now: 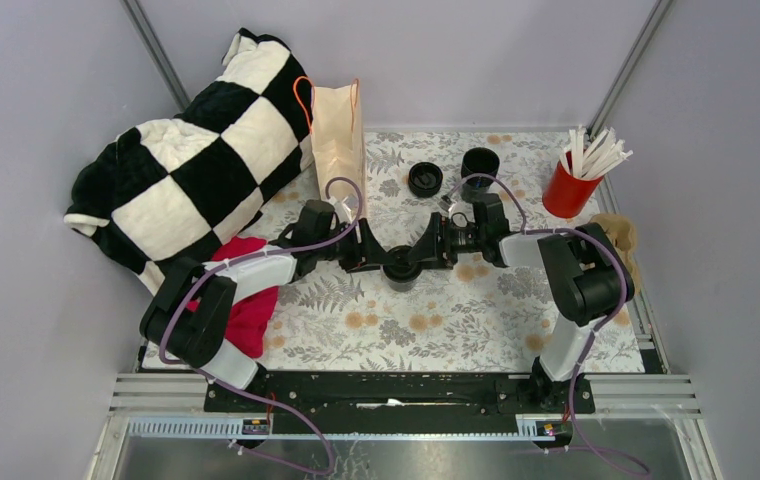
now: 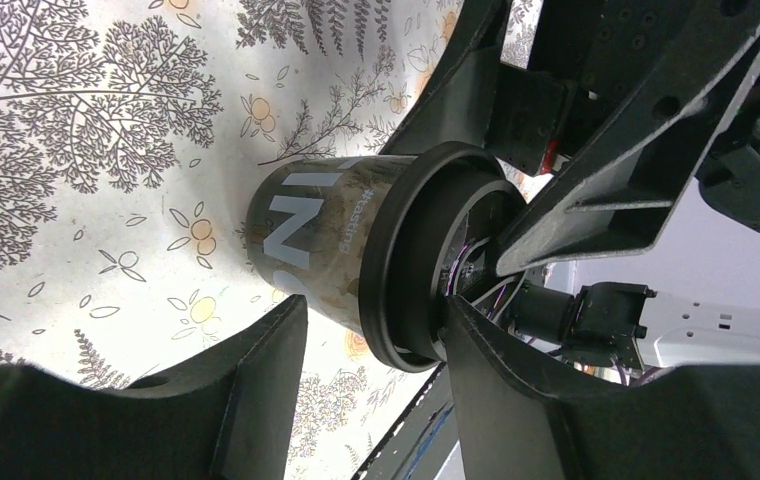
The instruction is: Pack the takeout coffee
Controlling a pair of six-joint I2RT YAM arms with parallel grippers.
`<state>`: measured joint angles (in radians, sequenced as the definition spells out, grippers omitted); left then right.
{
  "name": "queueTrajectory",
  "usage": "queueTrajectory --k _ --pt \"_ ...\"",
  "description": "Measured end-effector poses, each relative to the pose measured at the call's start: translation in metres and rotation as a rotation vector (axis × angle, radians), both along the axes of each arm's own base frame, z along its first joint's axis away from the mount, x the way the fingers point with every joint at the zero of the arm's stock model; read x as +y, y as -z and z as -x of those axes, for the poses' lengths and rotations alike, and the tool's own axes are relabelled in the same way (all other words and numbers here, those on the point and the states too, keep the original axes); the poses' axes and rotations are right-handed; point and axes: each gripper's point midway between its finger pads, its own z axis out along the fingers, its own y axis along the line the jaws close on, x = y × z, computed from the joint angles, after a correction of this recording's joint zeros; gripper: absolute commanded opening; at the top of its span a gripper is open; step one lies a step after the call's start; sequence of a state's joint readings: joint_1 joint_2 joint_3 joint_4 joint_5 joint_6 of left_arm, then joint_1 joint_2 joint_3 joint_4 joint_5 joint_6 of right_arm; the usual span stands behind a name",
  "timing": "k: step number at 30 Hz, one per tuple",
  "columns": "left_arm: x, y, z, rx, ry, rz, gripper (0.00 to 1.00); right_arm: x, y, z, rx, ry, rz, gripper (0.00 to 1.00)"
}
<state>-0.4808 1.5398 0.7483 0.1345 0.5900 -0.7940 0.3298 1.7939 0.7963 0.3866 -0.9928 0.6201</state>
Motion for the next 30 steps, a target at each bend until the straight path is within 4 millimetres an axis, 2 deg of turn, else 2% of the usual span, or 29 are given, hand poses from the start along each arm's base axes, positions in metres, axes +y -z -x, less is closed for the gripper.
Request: queueTrajectory --k 10,17,30 --pt "-0.004 0.000 0.001 -0.009 0.004 0.015 0.51 0.002 0.003 -0.003 0.031 -0.012 -0.102 0.70" --pt "-0.004 0.001 0.002 -0.012 -0.009 0.033 0.51 0.002 0.002 -0.006 0.042 -0.007 -0.099 0.61" --pt "-0.001 0.002 -0.007 -0.032 -0.055 0.076 0.49 0.008 0.003 -0.026 0.147 0.002 -0.007 0.59"
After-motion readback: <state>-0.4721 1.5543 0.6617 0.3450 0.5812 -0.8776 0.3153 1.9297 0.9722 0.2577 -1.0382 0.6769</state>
